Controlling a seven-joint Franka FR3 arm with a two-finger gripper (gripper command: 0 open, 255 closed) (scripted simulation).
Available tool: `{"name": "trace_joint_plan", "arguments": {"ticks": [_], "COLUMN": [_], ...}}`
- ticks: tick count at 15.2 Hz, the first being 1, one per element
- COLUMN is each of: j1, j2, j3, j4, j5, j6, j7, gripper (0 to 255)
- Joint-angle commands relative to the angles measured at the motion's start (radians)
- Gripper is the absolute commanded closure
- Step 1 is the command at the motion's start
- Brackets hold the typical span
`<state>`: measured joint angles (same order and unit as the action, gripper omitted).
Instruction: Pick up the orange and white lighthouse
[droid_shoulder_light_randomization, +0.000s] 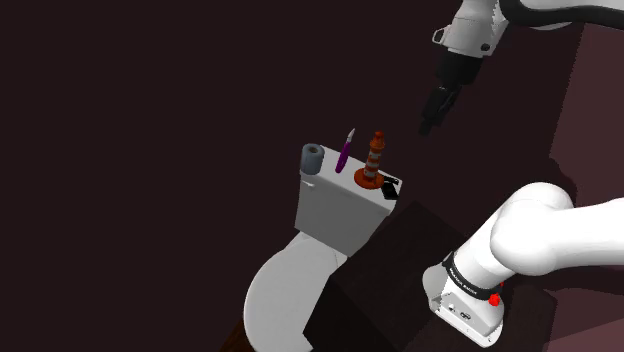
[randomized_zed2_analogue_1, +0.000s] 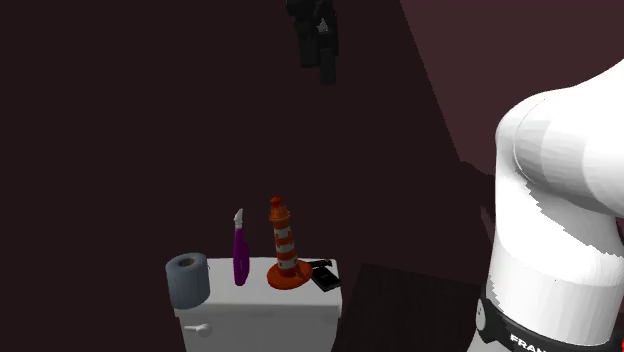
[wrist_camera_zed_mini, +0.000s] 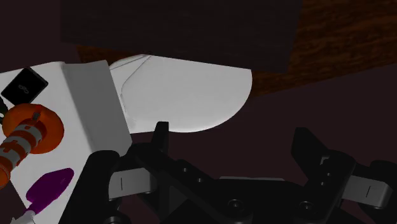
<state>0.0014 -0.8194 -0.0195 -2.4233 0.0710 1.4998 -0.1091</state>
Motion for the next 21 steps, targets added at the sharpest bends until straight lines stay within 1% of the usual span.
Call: {"name": "trace_joint_plan", "arguments": {"ticks": [1,6,11,16,21], "j1": [0.0,-0.045,-0.091,-0.134,-0.171], "j2": [0.0,0.064,0.164,0.298,0.459], "j3": [0.0,-0.023,-0.05,-0.081,-0.116], "j4": [0.0,-0.092,-0.152,-0.178,-0.17], "j5": [0.0,-0.032,-0.06,-0.083,-0.095], "j6": [0.0,0.198,0.403,0.608,0.805], "j7": [0.0,0.013,0.029,0.045,0.06], "gripper": [0,0,0,0,0]}}
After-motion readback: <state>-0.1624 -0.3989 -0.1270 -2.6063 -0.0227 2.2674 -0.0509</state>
